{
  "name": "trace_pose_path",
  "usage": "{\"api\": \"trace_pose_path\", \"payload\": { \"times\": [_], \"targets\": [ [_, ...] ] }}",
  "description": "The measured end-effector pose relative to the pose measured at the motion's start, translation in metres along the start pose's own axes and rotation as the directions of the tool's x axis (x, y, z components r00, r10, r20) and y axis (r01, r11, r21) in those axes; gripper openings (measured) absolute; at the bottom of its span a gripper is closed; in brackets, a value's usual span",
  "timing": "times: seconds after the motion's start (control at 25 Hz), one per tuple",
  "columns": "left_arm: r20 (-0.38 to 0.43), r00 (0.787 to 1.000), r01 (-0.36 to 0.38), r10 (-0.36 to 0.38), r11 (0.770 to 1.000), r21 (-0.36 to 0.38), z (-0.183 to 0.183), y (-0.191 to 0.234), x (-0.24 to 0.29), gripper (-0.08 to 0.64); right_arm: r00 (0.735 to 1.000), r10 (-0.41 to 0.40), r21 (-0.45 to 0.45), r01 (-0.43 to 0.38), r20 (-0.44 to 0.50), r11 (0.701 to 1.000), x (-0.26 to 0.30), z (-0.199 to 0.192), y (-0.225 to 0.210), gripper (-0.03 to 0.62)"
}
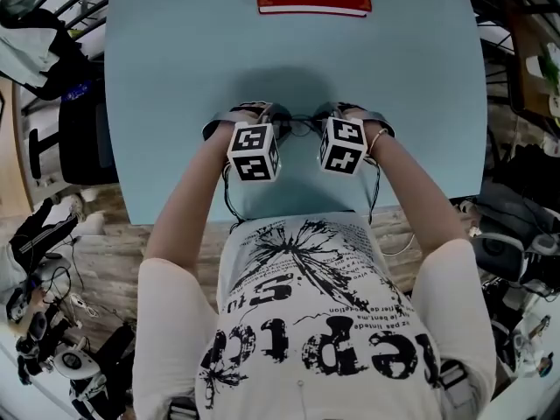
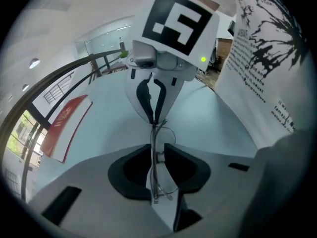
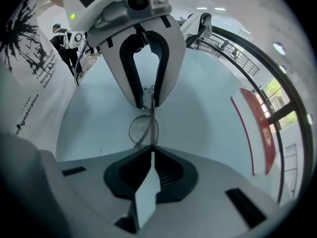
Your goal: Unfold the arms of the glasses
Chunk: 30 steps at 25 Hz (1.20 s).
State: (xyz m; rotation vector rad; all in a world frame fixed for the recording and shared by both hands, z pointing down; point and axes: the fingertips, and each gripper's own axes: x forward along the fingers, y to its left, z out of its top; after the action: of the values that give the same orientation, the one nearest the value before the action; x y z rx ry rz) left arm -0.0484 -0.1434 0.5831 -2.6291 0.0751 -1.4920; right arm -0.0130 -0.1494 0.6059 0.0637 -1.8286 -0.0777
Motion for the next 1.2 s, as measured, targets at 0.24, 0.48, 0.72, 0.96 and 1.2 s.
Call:
{"api": "trace_pose_path", "payload": {
  "times": [0.24, 0.48, 0.72, 0.96, 1.2],
  "targets": [
    [-0.049, 0.998, 0.034, -0.031, 0.998, 0.059, 0.004, 0.000, 0.016, 0.066, 1.000, 0.007, 0.029, -0.007, 0.006, 1.000, 0.000, 0.002, 0.004, 0.032],
    [-0.060, 0.997, 0.055, -0.048, 0.992, 0.115, 0.008, -0.004, 0.020, 0.040, 1.000, 0.028, 0.033, -0.028, -0.010, 0.999, -0.001, -0.002, 0.007, 0.032],
    [-0.023, 0.999, 0.043, -0.040, 0.988, 0.149, 0.012, -0.007, 0.015, 0.037, 0.999, 0.049, 0.056, -0.049, -0.002, 0.997, -0.002, 0.001, 0.012, 0.032],
    [0.035, 0.999, 0.028, -0.032, 0.994, 0.106, 0.012, -0.006, 0.003, 0.031, 0.998, 0.060, 0.073, -0.060, -0.002, 0.996, -0.002, 0.004, 0.012, 0.032],
    [0.102, 0.994, 0.028, -0.033, 0.998, 0.051, 0.011, -0.009, -0.007, 0.031, 0.998, 0.059, 0.069, -0.059, -0.008, 0.996, 0.000, 0.009, 0.013, 0.032]
  ]
}}
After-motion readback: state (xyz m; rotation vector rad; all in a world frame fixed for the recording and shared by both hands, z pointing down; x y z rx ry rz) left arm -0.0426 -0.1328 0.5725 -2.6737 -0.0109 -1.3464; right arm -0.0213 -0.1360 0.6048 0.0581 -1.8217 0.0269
